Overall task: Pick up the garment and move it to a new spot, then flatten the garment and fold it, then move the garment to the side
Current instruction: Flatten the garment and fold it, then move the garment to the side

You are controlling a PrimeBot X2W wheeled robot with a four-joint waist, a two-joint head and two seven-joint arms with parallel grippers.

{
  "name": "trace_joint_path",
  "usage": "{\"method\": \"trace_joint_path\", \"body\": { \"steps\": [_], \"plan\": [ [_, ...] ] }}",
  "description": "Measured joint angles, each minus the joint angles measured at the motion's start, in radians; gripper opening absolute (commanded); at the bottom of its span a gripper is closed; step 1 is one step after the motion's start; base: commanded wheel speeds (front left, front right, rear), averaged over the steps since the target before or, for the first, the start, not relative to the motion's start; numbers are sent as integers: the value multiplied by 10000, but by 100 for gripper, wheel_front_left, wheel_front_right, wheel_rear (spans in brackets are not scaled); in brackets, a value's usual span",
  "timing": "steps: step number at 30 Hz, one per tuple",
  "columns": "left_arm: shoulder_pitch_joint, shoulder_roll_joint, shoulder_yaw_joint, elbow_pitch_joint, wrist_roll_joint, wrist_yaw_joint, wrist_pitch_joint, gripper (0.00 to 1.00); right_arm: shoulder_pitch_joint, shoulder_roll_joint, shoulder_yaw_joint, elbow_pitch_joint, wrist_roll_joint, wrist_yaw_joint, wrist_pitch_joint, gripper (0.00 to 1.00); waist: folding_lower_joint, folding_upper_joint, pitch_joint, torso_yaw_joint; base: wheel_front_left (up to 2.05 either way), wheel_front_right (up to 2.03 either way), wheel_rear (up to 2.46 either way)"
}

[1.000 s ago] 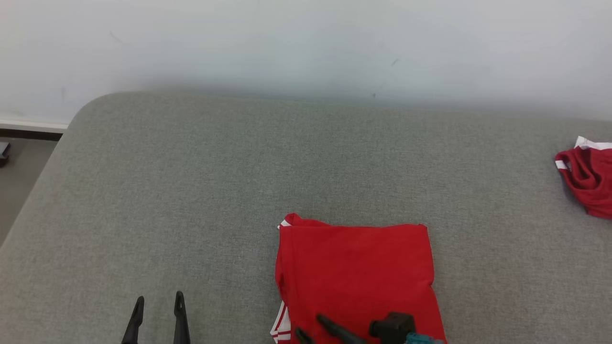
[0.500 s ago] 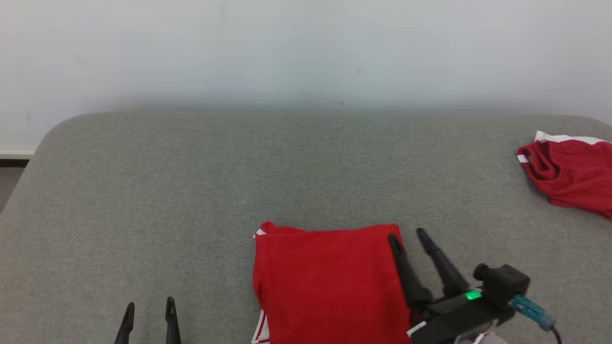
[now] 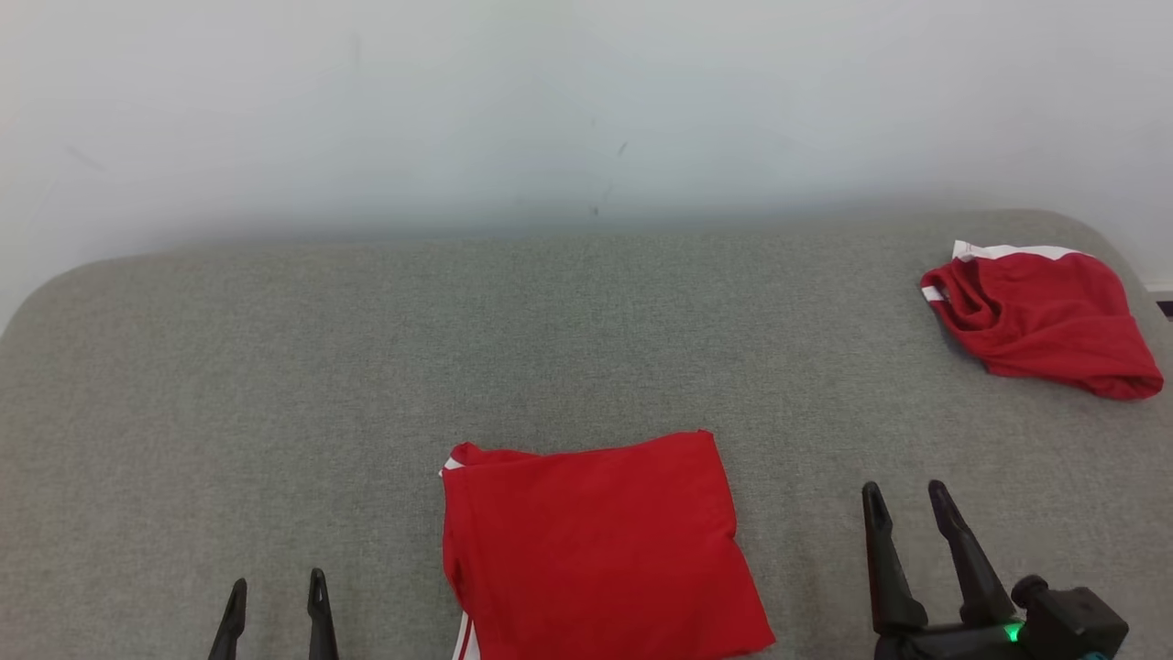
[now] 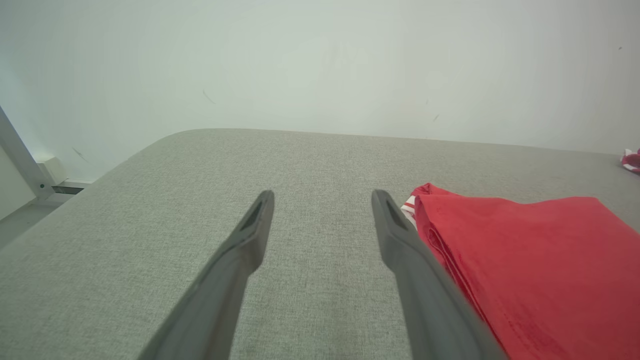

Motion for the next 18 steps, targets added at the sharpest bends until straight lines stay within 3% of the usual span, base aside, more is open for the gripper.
{"method": "trace_joint_path", "body": {
  "steps": [18],
  "plan": [
    [214, 2, -334, 67, 339, -142, 0, 100, 572, 454, -230, 186, -803, 0, 0, 100, 0, 0, -102, -71, 0, 0, 0]
  ]
}}
